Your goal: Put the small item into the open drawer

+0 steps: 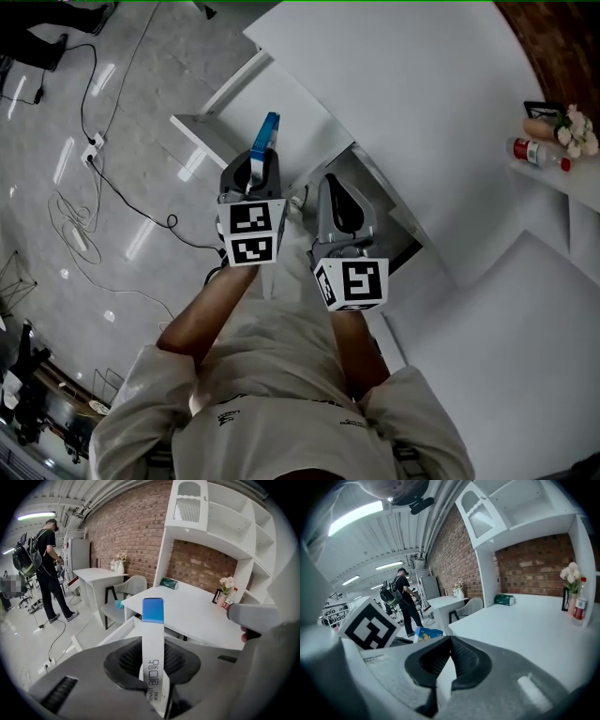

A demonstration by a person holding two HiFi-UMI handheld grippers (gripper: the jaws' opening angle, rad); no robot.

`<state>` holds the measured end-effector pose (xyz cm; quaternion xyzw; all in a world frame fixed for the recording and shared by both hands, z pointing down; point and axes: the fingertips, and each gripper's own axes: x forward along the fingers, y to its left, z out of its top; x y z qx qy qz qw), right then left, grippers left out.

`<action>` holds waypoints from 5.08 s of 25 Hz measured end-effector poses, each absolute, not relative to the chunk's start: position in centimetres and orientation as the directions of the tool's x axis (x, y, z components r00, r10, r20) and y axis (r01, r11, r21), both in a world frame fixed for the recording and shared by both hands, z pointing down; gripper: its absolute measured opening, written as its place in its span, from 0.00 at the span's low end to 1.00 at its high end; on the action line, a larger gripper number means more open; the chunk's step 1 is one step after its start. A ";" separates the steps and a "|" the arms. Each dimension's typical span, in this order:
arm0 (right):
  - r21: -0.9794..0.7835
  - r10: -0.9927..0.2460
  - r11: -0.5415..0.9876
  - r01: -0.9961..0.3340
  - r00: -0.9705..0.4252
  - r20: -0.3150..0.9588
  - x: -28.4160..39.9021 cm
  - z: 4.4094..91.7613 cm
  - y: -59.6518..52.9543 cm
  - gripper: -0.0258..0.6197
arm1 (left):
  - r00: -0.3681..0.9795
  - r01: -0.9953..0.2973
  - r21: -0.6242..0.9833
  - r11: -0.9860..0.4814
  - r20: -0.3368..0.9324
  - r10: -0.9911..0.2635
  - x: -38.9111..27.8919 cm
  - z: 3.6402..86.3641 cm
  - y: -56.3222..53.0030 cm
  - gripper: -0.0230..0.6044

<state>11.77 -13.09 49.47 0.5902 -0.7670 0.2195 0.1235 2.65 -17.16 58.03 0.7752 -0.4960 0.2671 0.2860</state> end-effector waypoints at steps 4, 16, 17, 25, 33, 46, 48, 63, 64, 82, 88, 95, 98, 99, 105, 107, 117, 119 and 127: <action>-0.190 -0.840 0.204 -0.960 -0.271 0.470 12.3 50.9 -13.0 0.03 | 0.334 -0.930 0.156 -0.333 0.738 -0.587 2.8 60.4 -18.1 0.15; -0.205 -0.822 0.202 -0.958 -0.279 0.497 12.9 53.2 -14.1 0.03 | 0.276 -0.949 0.151 -0.278 0.826 -0.492 3.1 67.3 -19.3 0.15; -0.205 -0.820 0.203 -0.958 -0.280 0.499 12.9 53.4 -14.3 0.03 | 0.270 -0.949 0.146 -0.278 0.829 -0.489 3.2 67.6 -19.4 0.15; -0.215 -0.810 0.196 -0.957 -0.281 0.514 13.3 54.9 -14.5 0.03 | 0.249 -0.956 0.138 -0.261 0.851 -0.462 3.5 70.8 -20.7 0.15; -0.226 -0.797 0.188 -0.956 -0.283 0.534 13.6 56.0 -14.4 0.03 | 0.232 -0.962 0.145 -0.232 0.884 -0.406 3.9 73.9 -21.0 0.15; -0.219 -0.782 0.173 -0.960 -0.269 0.563 14.7 58.0 -15.0 0.03 | 0.178 -0.977 0.129 -0.167 0.928 -0.327 3.5 79.1 -21.8 0.15; -0.220 -0.778 0.175 -0.960 -0.271 0.567 14.6 58.2 -15.0 0.03 | 0.178 -0.978 0.131 -0.163 0.931 -0.319 3.4 79.5 -21.9 0.15; -0.219 -0.768 0.154 -0.963 -0.256 0.587 14.7 59.2 -14.3 0.03 | 0.167 -0.980 0.131 -0.148 0.950 -0.265 3.4 82.4 -21.3 0.16; -0.219 -0.767 0.154 -0.964 -0.256 0.588 14.7 59.3 -14.2 0.03 | 0.165 -0.981 0.130 -0.146 0.951 -0.262 3.4 82.6 -21.3 0.16; -0.220 -0.760 0.163 -0.962 -0.264 0.594 14.0 59.6 -13.7 0.03 | 0.171 -0.983 0.145 -0.111 0.944 -0.283 2.6 83.9 -21.8 0.17; -0.230 -0.765 0.158 -0.960 -0.267 0.586 14.1 59.4 -13.6 0.03 | 0.182 -0.982 0.159 -0.104 0.941 -0.285 2.8 84.0 -22.0 0.17; -0.228 -0.775 0.173 -0.958 -0.275 0.568 14.1 58.3 -13.9 0.04 | 0.194 -0.980 0.173 -0.097 0.935 -0.295 3.2 83.5 -22.2 0.23; -0.230 -0.776 0.170 -0.958 -0.274 0.568 14.1 58.4 -13.6 0.04 | 0.198 -0.980 0.175 -0.099 0.932 -0.304 3.3 83.0 -22.3 0.25; -0.232 -0.778 0.166 -0.958 -0.272 0.567 14.2 58.4 -13.5 0.04 | 0.197 -0.980 0.174 -0.100 0.930 -0.309 3.2 82.8 -22.4 0.25; -0.223 -0.784 0.164 -0.961 -0.264 0.562 14.2 57.3 -13.2 0.04 | 0.197 -0.979 0.168 -0.114 0.923 -0.332 3.0 80.8 -22.5 0.26; -0.218 -0.790 0.166 -0.962 -0.262 0.555 14.3 56.9 -13.3 0.04 | 0.199 -0.979 0.170 -0.114 0.918 -0.343 2.9 79.9 -22.7 0.26; -0.197 -0.816 0.188 -0.962 -0.264 0.514 13.0 53.1 -13.1 0.04 | 0.218 -0.975 0.179 -0.131 0.880 -0.422 1.9 73.5 -23.2 0.25; -0.190 -0.824 0.193 -0.963 -0.264 0.501 12.8 52.0 -13.1 0.04 | 0.223 -0.974 0.184 -0.129 0.866 -0.448 1.7 71.4 -23.2 0.24; -0.165 -0.857 0.204 -0.965 -0.258 0.447 11.7 47.1 -12.9 0.04 | 0.271 -0.962 0.207 -0.176 0.782 -0.561 0.6 62.2 -22.8 0.18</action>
